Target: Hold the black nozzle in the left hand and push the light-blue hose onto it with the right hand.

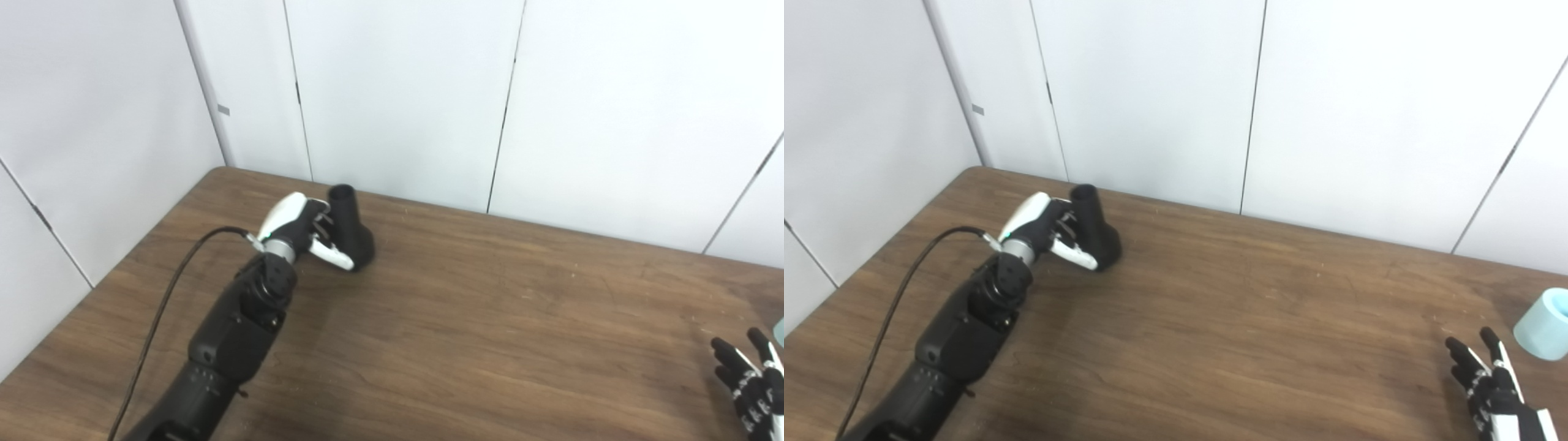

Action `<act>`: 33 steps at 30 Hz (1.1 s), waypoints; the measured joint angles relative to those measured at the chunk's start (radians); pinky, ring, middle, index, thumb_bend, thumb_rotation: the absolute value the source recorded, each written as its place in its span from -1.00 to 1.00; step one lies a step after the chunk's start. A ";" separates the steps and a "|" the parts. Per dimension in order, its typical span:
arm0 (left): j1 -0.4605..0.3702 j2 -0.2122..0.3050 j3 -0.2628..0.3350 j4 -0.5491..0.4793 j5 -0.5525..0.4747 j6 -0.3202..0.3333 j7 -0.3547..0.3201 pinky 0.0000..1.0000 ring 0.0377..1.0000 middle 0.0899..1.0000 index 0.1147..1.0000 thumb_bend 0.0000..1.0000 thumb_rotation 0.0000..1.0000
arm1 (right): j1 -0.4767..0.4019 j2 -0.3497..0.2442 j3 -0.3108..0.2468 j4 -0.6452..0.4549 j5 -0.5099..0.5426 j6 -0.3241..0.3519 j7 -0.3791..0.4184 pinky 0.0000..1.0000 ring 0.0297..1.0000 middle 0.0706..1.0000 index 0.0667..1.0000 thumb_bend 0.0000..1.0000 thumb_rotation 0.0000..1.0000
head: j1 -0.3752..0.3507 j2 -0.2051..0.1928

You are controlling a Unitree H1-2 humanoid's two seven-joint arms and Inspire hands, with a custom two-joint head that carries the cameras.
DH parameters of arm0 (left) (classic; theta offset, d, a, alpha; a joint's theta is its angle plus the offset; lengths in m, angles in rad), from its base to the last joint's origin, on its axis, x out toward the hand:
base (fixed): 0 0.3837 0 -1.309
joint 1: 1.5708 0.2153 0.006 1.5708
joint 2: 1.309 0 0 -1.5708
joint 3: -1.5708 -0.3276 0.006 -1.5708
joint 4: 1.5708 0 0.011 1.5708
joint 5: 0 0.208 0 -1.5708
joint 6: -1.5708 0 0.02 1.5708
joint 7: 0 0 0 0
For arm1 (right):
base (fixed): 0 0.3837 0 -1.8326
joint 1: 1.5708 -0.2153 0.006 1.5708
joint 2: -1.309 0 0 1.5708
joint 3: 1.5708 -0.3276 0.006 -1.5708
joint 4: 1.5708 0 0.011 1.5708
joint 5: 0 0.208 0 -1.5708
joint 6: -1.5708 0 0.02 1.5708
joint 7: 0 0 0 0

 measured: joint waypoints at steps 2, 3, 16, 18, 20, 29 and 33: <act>0.008 -0.011 -0.014 -0.022 0.004 -0.002 -0.012 0.02 0.09 -0.12 -0.16 0.05 -1.00 | -0.002 0.002 0.002 0.000 -0.001 0.000 0.000 0.86 0.86 0.71 1.00 0.31 0.89 | -0.012 0.005; 0.011 -0.008 -0.024 -0.029 0.005 -0.004 -0.018 0.12 0.17 -0.08 -0.17 0.04 -1.00 | -0.002 0.003 0.003 0.000 -0.003 0.000 -0.001 0.86 0.86 0.71 1.00 0.31 0.89 | -0.015 0.006; 0.060 -0.089 0.007 -0.305 0.013 0.002 -0.213 -0.03 0.12 -0.06 -0.17 0.04 -1.00 | 0.014 0.047 0.033 -0.055 -0.019 0.033 -0.018 0.89 0.90 0.73 1.00 0.22 0.91 | -0.087 0.048; 0.068 -0.125 -0.002 -0.347 0.040 0.002 -0.273 0.05 0.16 -0.03 -0.18 0.03 -1.00 | 0.013 0.054 0.038 -0.058 -0.022 0.045 -0.021 0.88 0.90 0.73 1.00 0.22 0.92 | -0.106 0.057; 0.082 -0.134 -0.035 -0.386 0.069 0.002 -0.326 0.21 0.25 -0.05 -0.18 0.04 -1.00 | 0.012 0.062 0.040 -0.063 -0.026 0.049 -0.026 0.88 0.89 0.73 1.00 0.21 0.93 | -0.118 0.061; 0.129 -0.099 -0.271 -0.475 0.169 -0.005 -0.433 0.16 0.22 -0.01 -0.21 0.03 -1.00 | 0.021 0.102 0.057 -0.094 -0.042 0.093 -0.066 0.86 0.89 0.76 1.00 0.22 0.94 | -0.172 0.080; 0.136 -0.114 -0.305 -0.476 0.193 -0.023 -0.431 0.15 0.24 -0.02 -0.21 0.04 -1.00 | 0.022 0.105 0.066 -0.112 -0.042 0.119 -0.074 0.90 0.90 0.76 1.00 0.19 0.95 | -0.189 0.089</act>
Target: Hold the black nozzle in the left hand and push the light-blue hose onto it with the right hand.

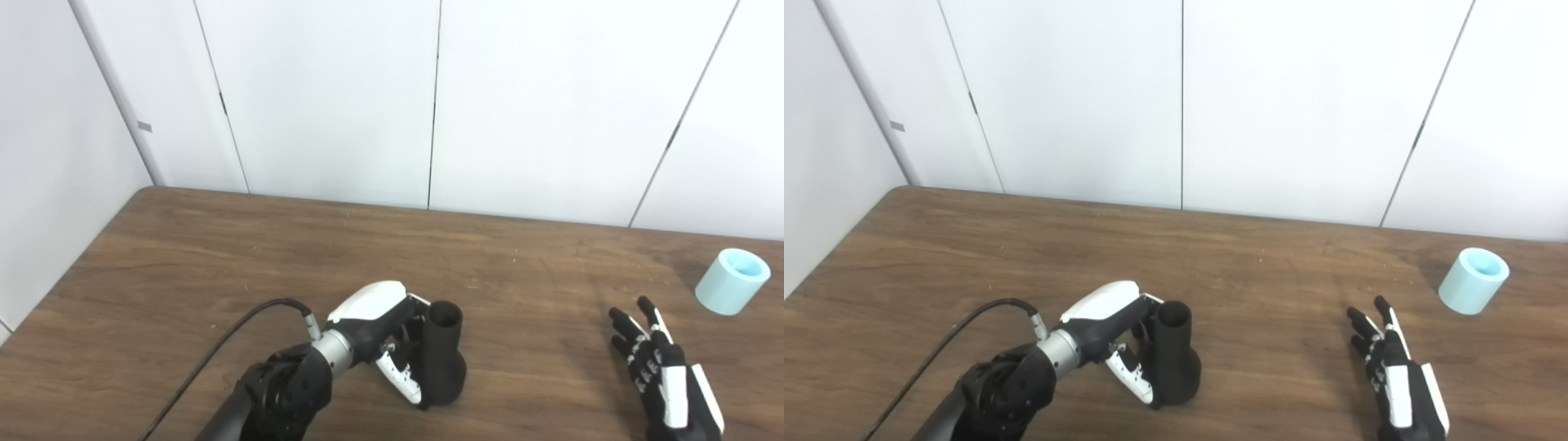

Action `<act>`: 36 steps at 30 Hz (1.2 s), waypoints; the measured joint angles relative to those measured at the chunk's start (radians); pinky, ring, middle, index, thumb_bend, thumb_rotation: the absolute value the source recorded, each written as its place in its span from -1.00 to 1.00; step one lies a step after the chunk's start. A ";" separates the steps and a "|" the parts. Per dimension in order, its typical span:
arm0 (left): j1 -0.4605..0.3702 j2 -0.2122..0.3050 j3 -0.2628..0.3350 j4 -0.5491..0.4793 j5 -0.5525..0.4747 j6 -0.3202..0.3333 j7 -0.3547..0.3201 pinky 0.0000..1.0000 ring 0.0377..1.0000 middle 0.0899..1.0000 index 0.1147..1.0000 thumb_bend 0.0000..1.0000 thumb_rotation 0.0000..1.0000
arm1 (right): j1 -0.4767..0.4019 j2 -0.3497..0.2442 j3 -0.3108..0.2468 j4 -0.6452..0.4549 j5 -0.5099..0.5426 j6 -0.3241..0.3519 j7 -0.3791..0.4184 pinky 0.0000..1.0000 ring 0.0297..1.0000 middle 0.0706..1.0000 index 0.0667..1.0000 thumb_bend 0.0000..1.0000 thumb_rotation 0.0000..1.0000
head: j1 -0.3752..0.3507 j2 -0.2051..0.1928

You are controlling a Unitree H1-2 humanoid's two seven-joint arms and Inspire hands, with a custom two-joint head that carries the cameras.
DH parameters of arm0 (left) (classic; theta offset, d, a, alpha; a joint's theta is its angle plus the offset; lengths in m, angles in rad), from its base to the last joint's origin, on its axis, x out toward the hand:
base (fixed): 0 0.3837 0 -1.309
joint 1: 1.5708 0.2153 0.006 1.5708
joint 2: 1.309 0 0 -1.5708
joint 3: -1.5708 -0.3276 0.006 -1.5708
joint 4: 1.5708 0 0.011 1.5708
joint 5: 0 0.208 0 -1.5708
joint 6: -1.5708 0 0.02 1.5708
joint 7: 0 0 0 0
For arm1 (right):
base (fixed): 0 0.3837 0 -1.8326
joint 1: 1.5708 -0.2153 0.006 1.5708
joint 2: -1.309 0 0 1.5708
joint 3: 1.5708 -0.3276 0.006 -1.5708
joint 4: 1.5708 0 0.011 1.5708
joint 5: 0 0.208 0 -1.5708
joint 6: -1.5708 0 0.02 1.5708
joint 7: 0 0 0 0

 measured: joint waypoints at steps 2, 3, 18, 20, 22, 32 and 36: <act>0.001 0.000 -0.011 0.000 0.004 -0.009 0.005 0.16 0.25 -0.02 -0.21 0.04 -1.00 | 0.000 0.002 0.000 -0.010 0.000 0.010 -0.004 0.92 0.93 0.77 1.00 0.18 0.96 | -0.012 0.006; 0.003 0.000 -0.015 0.001 0.006 -0.019 0.007 0.20 0.26 -0.02 -0.21 0.04 -1.00 | 0.000 0.002 0.000 -0.012 0.001 0.012 -0.005 0.93 0.93 0.78 1.00 0.17 0.97 | -0.012 0.006; 0.071 0.011 -0.052 -0.004 0.028 -0.151 0.063 0.49 0.19 -0.10 -0.17 0.04 -1.00 | -0.004 0.027 0.010 -0.080 -0.011 0.088 -0.041 0.97 0.94 0.78 1.00 0.13 1.00 | -0.077 0.054; 0.074 0.012 -0.059 -0.004 0.035 -0.166 0.064 0.50 0.20 -0.11 -0.17 0.05 -1.00 | -0.006 0.025 0.009 -0.090 -0.011 0.101 -0.043 0.95 0.92 0.75 1.00 0.13 1.00 | -0.089 0.055; 0.077 0.012 -0.060 -0.004 0.038 -0.177 0.064 0.52 0.20 -0.10 -0.17 0.05 -1.00 | -0.006 0.021 0.005 -0.109 -0.011 0.124 -0.044 0.87 0.86 0.71 0.97 0.12 1.00 | -0.100 0.060; 0.081 0.019 -0.052 -0.032 0.044 -0.157 0.017 0.51 0.23 -0.07 -0.18 0.04 -1.00 | -0.120 -0.165 -0.077 -0.175 -0.042 0.247 -0.044 0.47 0.60 0.62 0.59 0.08 -0.19 | -0.162 0.063; 0.080 0.019 -0.054 -0.033 0.041 -0.153 0.006 0.51 0.22 -0.06 -0.19 0.04 -1.00 | -0.163 -0.259 -0.008 -0.181 -0.198 0.289 -0.035 0.39 0.57 0.60 0.55 0.27 -0.49 | -0.183 0.060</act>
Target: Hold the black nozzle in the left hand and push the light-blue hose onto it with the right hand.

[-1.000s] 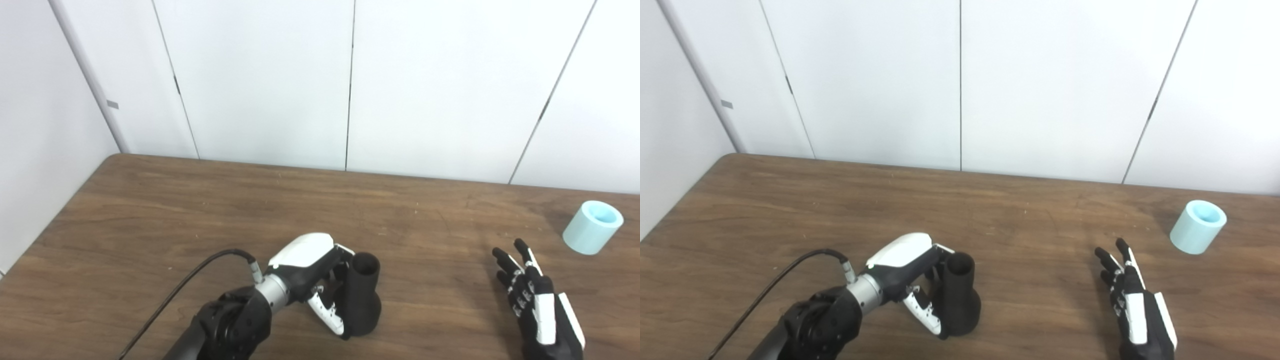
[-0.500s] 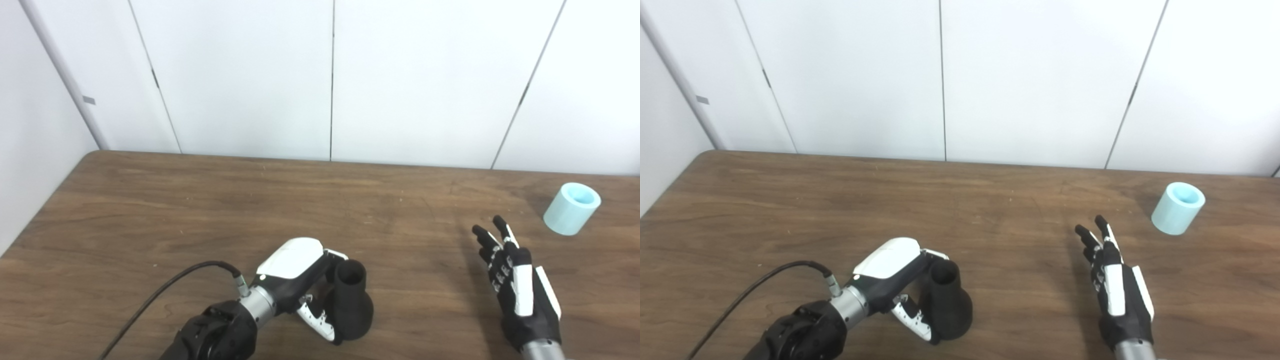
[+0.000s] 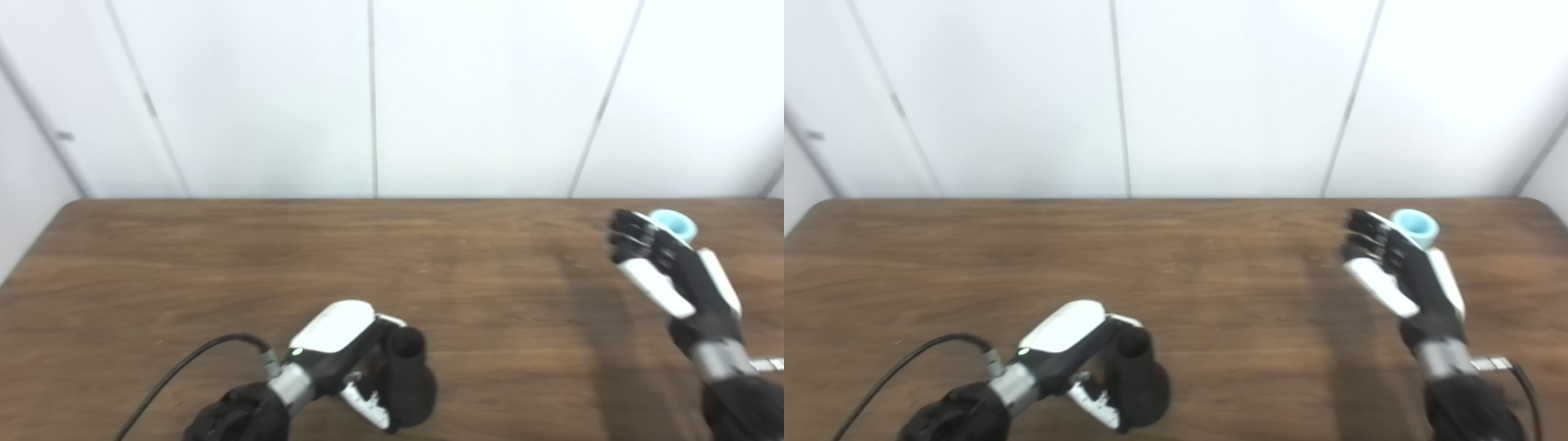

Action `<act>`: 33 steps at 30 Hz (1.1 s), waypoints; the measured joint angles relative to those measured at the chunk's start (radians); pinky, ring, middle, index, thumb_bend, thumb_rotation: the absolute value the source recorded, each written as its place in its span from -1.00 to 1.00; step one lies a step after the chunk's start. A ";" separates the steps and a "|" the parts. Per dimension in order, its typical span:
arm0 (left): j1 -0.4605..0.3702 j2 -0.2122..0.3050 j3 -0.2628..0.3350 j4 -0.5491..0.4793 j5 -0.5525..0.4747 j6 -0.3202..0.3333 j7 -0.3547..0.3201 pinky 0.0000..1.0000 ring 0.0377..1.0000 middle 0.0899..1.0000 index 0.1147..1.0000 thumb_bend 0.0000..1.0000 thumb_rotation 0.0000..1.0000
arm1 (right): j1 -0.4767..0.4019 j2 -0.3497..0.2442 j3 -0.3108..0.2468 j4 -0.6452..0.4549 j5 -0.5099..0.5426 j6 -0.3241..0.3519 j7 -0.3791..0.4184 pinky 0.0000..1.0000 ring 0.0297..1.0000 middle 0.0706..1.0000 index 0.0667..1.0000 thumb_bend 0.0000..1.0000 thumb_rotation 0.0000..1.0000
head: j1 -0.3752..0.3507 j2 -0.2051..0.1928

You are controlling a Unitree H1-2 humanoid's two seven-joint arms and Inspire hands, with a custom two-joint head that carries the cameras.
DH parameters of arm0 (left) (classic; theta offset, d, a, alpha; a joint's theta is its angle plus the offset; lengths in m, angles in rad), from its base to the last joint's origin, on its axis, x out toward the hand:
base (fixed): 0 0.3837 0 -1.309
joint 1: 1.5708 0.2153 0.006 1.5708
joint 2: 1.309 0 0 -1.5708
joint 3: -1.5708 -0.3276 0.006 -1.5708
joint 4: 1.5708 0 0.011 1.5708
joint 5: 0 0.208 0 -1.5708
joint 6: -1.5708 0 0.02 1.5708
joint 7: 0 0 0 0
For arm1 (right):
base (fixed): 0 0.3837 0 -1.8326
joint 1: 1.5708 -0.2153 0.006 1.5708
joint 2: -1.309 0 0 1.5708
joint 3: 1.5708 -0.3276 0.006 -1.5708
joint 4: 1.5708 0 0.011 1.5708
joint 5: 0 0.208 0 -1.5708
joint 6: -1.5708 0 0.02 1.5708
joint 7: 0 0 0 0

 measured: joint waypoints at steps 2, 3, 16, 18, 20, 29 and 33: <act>0.001 0.000 0.000 0.000 -0.006 0.000 0.000 0.50 0.22 -0.06 -0.19 0.04 -1.00 | -0.020 -0.050 0.015 0.019 -0.049 0.004 0.021 0.41 0.58 0.60 0.54 0.36 -0.56 | -0.021 0.000; 0.001 0.001 0.000 0.000 -0.008 -0.001 -0.001 0.50 0.22 -0.06 -0.19 0.04 -1.00 | -0.042 -0.074 0.012 0.041 -0.066 0.003 0.025 0.42 0.58 0.59 0.53 0.39 -0.57 | -0.040 0.003; -0.012 0.030 0.002 0.010 -0.042 -0.028 -0.007 0.51 0.23 -0.10 -0.17 0.04 -1.00 | -0.239 -0.321 0.154 0.265 -0.468 -0.065 0.056 0.48 0.61 0.49 0.46 0.48 -0.68 | -0.216 -0.008; -0.012 0.031 0.004 0.012 -0.044 -0.038 -0.006 0.52 0.23 -0.10 -0.17 0.04 -1.00 | -0.272 -0.335 0.176 0.279 -0.506 -0.064 0.079 0.52 0.65 0.51 0.49 0.49 -0.67 | -0.235 -0.008; -0.013 0.032 0.005 0.017 -0.048 -0.043 -0.003 0.52 0.22 -0.12 -0.16 0.04 -1.00 | -0.302 -0.347 0.204 0.306 -0.551 -0.061 0.108 0.66 0.71 0.56 0.51 0.50 -0.72 | -0.235 -0.008; -0.013 0.041 0.017 0.023 -0.060 -0.070 -0.001 0.50 0.22 -0.27 -0.12 0.04 -1.00 | -0.478 -0.369 0.286 0.611 -0.654 -0.032 0.206 0.68 0.79 0.69 0.58 0.70 -0.71 | -0.288 -0.005; -0.012 0.049 0.023 0.023 -0.067 -0.075 -0.001 0.49 0.21 -0.28 -0.12 0.04 -1.00 | -0.536 -0.346 0.297 0.719 -0.656 -0.001 0.211 0.70 0.80 0.73 0.62 0.79 -0.67 | -0.299 -0.003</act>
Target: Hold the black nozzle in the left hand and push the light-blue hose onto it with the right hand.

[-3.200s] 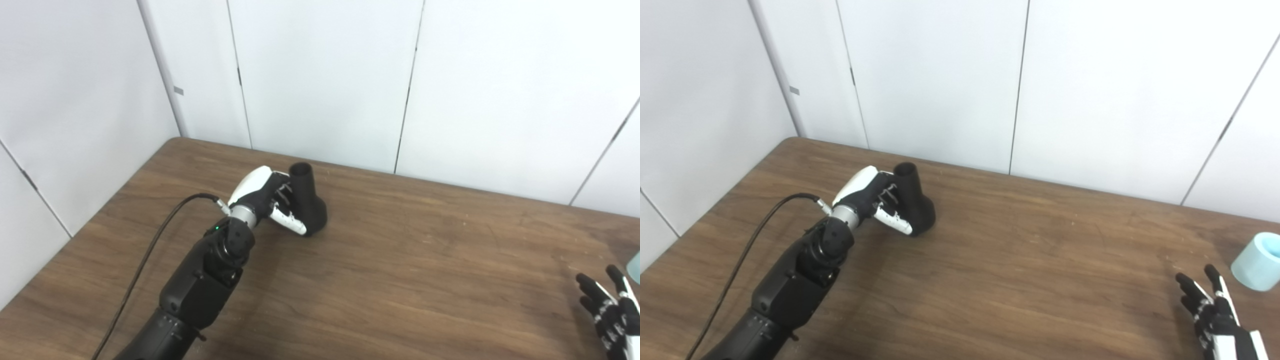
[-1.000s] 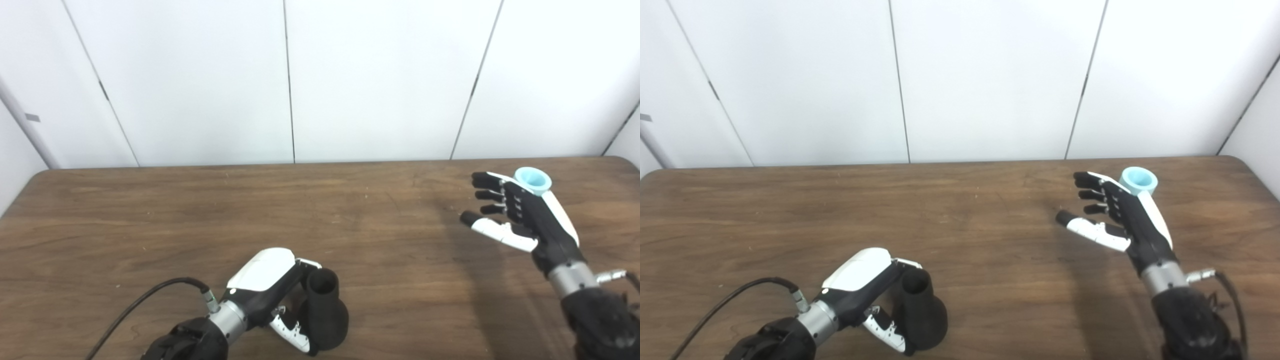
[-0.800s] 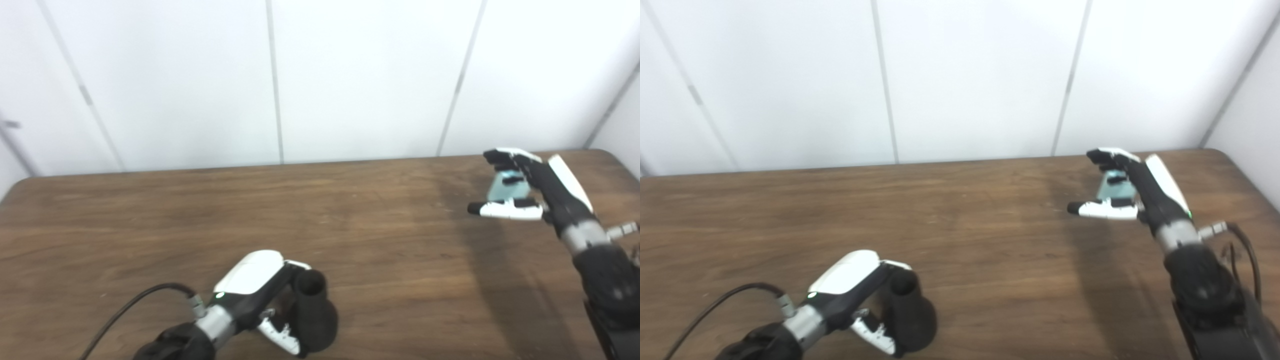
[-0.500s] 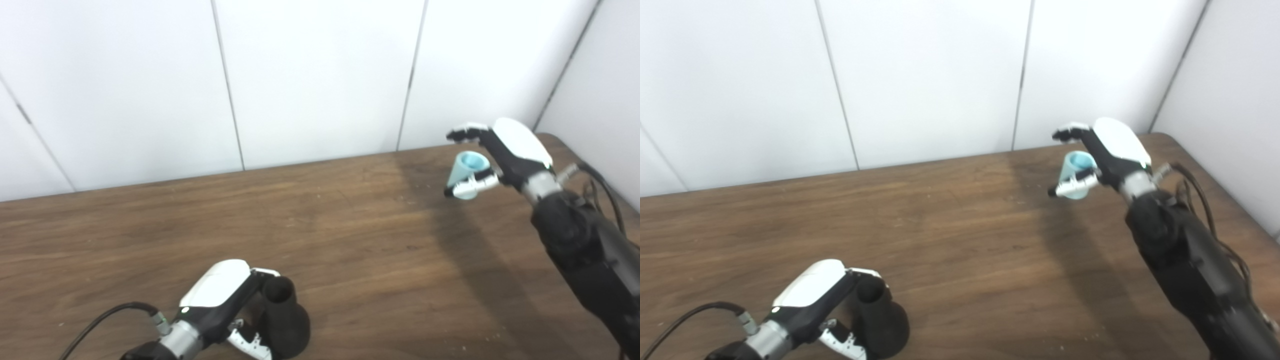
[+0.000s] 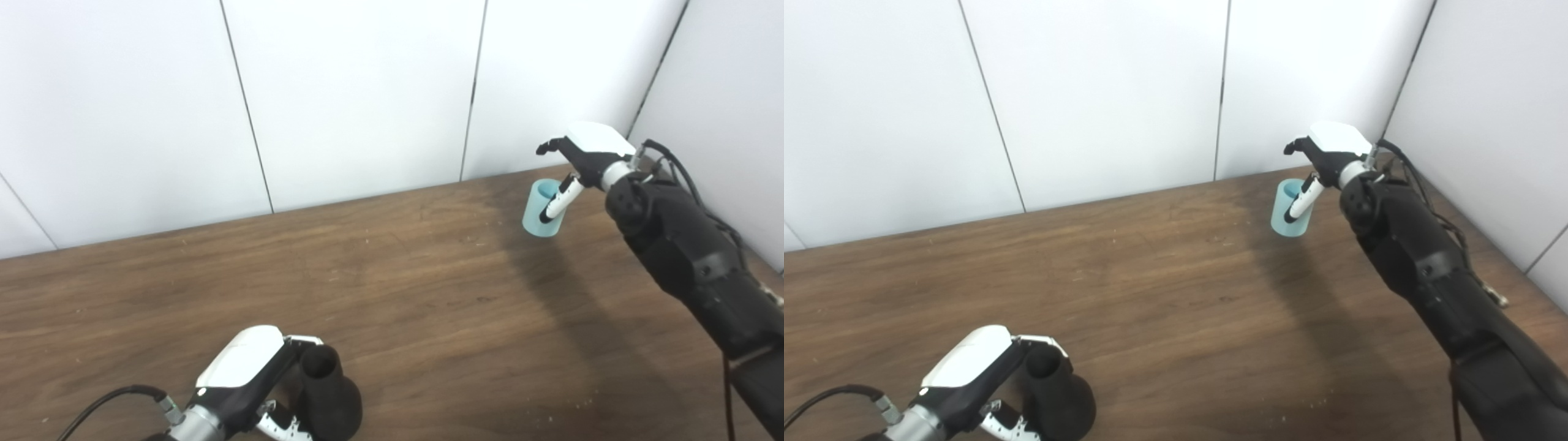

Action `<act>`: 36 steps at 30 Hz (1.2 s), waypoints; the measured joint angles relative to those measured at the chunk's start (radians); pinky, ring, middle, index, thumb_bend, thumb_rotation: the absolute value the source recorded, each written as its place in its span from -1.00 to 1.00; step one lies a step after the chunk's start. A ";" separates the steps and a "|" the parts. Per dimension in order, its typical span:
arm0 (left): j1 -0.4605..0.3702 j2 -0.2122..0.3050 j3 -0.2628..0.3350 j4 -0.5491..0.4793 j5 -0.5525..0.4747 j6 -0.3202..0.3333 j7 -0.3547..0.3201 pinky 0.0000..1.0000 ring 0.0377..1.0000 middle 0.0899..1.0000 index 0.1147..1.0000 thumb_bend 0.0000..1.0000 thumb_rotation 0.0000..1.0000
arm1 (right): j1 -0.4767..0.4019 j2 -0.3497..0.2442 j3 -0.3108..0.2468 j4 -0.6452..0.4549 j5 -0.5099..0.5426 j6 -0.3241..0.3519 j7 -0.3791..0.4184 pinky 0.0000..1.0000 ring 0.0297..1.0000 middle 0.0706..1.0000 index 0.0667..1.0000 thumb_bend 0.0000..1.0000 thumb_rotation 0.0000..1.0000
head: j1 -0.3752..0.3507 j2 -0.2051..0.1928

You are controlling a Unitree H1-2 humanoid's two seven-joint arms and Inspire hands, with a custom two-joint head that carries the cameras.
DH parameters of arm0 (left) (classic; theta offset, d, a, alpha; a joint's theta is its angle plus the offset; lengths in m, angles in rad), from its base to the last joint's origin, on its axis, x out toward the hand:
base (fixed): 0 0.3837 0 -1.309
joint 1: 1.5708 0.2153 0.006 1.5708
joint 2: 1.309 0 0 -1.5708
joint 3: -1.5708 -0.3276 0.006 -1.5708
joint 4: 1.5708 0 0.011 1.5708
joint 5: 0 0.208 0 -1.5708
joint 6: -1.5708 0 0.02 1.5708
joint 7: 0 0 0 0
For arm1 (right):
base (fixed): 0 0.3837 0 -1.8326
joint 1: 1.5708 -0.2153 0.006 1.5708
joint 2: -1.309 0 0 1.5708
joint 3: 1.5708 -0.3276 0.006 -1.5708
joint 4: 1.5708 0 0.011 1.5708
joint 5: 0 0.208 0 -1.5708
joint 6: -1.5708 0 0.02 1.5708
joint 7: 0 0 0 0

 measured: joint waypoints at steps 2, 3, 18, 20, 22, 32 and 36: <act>0.000 0.004 0.003 0.000 -0.003 -0.003 0.000 0.49 0.21 -0.29 -0.12 0.04 -1.00 | -0.025 0.017 0.015 0.046 0.000 0.006 0.006 0.68 0.80 0.74 0.63 0.83 -0.65 | -0.011 0.002; 0.001 0.006 0.003 0.000 -0.004 -0.004 0.000 0.49 0.21 -0.29 -0.12 0.04 -1.00 | -0.034 0.023 0.022 0.061 0.000 0.011 0.013 0.66 0.79 0.75 0.64 0.84 -0.64 | -0.012 0.002; 0.002 0.012 0.006 0.000 -0.004 -0.010 0.000 0.46 0.19 -0.30 -0.12 0.04 -1.00 | -0.136 0.050 0.101 0.201 0.015 0.036 0.099 0.23 0.41 0.52 0.58 0.84 -0.76 | -0.021 0.014; 0.002 0.012 0.007 -0.001 -0.004 -0.009 0.000 0.46 0.19 -0.30 -0.12 0.04 -1.00 | -0.133 0.050 0.104 0.191 0.018 0.035 0.102 0.24 0.41 0.50 0.52 0.84 -0.81 | -0.025 0.014; 0.002 0.012 0.007 -0.001 -0.004 -0.009 0.000 0.46 0.19 -0.30 -0.12 0.04 -1.00 | -0.133 0.050 0.105 0.192 0.022 0.034 0.103 0.26 0.42 0.49 0.47 0.83 -0.85 | -0.025 0.015; 0.006 0.015 0.012 0.000 -0.009 -0.016 0.000 0.49 0.19 -0.28 -0.12 0.04 -1.00 | -0.132 0.049 0.114 0.197 0.026 0.041 0.119 0.43 0.34 0.34 0.30 0.82 -0.90 | -0.025 0.017; 0.007 0.015 0.013 0.000 -0.009 -0.016 0.000 0.48 0.19 -0.29 -0.12 0.04 -1.00 | -0.131 0.049 0.114 0.196 0.026 0.043 0.119 0.50 0.31 0.27 0.26 0.81 -0.90 | -0.023 0.017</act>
